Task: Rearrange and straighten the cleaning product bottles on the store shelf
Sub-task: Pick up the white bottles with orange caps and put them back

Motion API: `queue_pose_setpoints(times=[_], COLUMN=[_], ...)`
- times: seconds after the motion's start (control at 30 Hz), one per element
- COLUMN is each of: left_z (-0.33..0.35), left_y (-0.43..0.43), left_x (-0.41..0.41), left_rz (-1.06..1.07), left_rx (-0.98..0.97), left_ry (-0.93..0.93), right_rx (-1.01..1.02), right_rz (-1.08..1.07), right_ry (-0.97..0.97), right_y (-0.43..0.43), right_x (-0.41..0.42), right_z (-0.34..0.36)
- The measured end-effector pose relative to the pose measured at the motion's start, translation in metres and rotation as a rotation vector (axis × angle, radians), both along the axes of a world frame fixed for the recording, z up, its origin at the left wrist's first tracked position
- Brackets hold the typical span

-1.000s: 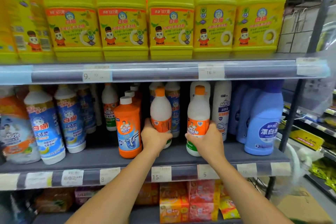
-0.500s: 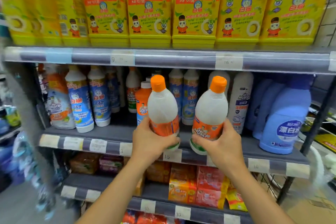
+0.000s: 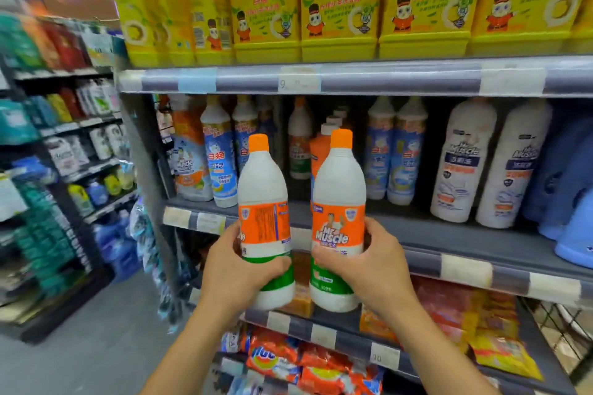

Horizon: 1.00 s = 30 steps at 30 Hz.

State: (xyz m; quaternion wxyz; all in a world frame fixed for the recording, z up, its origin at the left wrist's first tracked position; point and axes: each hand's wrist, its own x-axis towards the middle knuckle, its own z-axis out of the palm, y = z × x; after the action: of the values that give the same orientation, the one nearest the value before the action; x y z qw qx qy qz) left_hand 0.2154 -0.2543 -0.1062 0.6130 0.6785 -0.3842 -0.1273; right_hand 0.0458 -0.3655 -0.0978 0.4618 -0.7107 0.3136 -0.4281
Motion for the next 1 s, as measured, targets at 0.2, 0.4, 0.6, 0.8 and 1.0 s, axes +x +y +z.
queue_pose_setpoints(times=[0.2,0.4,0.6,0.8,1.0], left_z=[-0.014,-0.018,-0.016,-0.016,-0.016], left_y=[0.020,0.024,0.012,0.000,-0.002], left_x=[0.054,0.107,0.143,0.166,0.178], left_rz=[-0.014,-0.062,-0.185,-0.286,-0.333], left_rx=[-0.047,-0.046,-0.014,-0.018,-0.033], left_ry=[0.010,0.033,0.030,0.050,0.031], right_rx=[0.044,0.057,-0.013,-0.031,-0.130], right_rz=[-0.008,-0.054,-0.265,-0.397,-0.525], right_ry=[-0.001,0.018,0.024,0.047,0.135], right_y=[0.024,0.026,-0.014,-0.056,-0.095], right_x=[0.056,0.125,0.181,0.211,0.235], right_z=[-0.003,-0.002,0.013,0.018,0.013])
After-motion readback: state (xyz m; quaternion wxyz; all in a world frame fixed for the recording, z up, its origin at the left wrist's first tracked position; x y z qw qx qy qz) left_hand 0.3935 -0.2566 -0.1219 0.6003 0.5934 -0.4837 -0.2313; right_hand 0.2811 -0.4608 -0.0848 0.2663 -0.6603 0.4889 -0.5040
